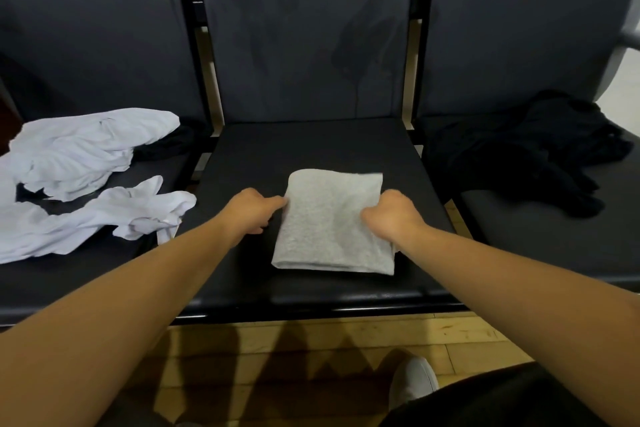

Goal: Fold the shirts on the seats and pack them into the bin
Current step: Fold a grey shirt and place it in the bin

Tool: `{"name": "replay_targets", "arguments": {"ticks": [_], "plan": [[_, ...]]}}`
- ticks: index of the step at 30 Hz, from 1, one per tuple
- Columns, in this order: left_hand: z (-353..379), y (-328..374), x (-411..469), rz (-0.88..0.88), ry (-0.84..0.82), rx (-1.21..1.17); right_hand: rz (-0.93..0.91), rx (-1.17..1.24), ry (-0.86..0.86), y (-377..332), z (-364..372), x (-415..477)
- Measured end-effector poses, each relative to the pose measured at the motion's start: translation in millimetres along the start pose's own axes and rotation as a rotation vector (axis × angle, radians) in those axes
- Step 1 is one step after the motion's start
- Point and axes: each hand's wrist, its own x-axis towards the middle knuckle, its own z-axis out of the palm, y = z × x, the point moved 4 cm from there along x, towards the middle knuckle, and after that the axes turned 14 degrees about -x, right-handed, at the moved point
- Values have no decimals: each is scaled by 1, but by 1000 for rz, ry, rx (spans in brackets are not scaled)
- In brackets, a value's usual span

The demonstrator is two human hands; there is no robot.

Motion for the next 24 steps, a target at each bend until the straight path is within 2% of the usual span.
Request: {"name": "replay_targets", "arguments": {"ticks": [2, 4, 9, 14, 18, 24], "plan": [[6, 0, 0, -48, -35, -123, 32, -84, -16, 1, 7, 1], [14, 3, -1, -107, -90, -234, 18, 5, -32, -3, 12, 1], [22, 4, -6, -215, -136, -482, 106, 543, -171, -15, 17, 1], [-3, 18, -19, -98, -164, -800, -64, 823, -304, -56, 5, -13], [-62, 15, -33, 13, -106, -996, -306, 847, -320, -109, -4, -30], [-177, -29, -65, 132, 21, -1102, -553, 650, -394, -228, 42, -65]]}}
